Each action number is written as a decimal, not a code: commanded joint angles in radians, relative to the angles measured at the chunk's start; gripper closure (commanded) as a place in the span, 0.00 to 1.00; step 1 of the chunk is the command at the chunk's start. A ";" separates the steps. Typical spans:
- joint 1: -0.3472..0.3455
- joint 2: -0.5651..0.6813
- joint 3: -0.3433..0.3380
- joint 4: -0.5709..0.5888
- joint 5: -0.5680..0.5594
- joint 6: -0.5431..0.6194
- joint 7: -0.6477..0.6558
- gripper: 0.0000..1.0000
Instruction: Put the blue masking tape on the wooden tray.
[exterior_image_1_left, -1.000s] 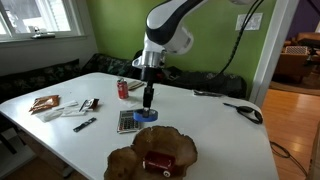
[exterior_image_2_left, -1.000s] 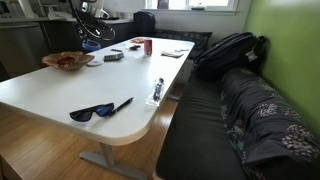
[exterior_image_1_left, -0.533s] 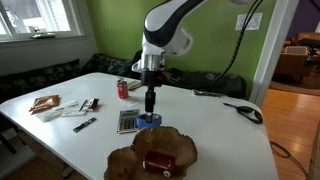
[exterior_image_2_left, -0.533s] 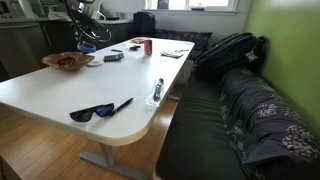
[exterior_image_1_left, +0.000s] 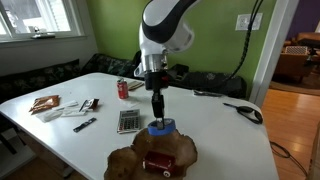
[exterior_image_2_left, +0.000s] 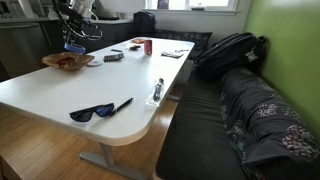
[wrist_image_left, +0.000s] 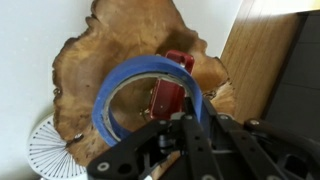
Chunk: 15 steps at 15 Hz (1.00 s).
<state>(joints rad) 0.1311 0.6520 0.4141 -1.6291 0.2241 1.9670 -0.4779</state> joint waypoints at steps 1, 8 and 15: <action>0.034 -0.029 -0.035 -0.060 0.013 -0.023 0.044 0.97; 0.076 -0.013 -0.085 -0.096 -0.061 0.145 0.044 0.63; 0.065 -0.075 -0.065 -0.142 -0.083 0.337 -0.022 0.18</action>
<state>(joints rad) 0.1974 0.6466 0.3449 -1.7072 0.1661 2.1926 -0.4633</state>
